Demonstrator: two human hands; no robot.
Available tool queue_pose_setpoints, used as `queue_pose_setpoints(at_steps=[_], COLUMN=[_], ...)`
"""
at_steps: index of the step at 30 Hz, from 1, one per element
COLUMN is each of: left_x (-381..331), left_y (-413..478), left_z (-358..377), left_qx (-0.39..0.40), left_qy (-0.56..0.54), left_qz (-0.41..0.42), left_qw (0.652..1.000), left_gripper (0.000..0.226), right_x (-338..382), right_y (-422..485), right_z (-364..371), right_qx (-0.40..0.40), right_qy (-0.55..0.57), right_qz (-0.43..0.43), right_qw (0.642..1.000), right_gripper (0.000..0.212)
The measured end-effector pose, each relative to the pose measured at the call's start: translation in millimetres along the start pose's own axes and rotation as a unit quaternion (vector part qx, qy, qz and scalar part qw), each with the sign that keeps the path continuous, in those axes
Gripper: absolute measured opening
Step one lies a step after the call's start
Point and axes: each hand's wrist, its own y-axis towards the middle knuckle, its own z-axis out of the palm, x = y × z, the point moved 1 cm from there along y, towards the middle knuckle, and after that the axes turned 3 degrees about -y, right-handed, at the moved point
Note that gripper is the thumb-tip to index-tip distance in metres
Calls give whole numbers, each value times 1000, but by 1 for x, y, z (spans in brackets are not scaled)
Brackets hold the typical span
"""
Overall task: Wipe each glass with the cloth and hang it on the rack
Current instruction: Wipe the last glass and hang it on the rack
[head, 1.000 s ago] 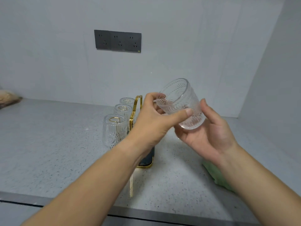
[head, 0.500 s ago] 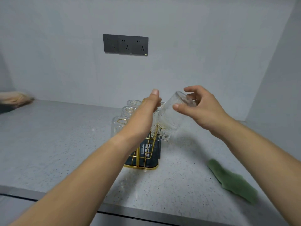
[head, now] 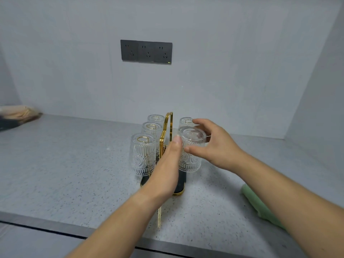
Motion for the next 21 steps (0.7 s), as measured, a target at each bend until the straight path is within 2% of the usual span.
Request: queue_pose_setpoints(at_steps=[2, 5, 9, 11, 15, 17, 19, 21], left_x=[14, 20, 21, 20, 16, 18, 20, 21], left_y=[-7, -33, -101, -121, -119, -121, -121, -122], left_z=[-1, -4, -8, -8, -6, -5, -7, -8], left_qx=[27, 22, 58, 73, 73, 74, 69, 54], left_qy=[-15, -55, -11, -19, -24, -10, -9, -5], left_qz=[32, 51, 144, 150, 154, 166, 159, 155], left_qw=[999, 997, 988, 986, 985, 983, 985, 987], left_gripper=[63, 48, 44, 49, 32, 31, 41, 66], right_x=[-3, -7, -13, -16, -18, -18, -18, -19], right_y=[-2, -6, -12, -13, -14, -15, -16, -17], right_z=[6, 13, 22, 24, 25, 25, 26, 28], right_qx=[5, 11, 9, 3, -3, -3, -3, -6], right_qy=[-1, -9, -9, -3, -4, 0, 2, 3], right_qz=[4, 6, 12, 16, 19, 23, 26, 28], right_qw=[1000, 1000, 1000, 1000, 1000, 1000, 1000, 1000], right_gripper=[89, 92, 92, 91, 91, 91, 90, 88])
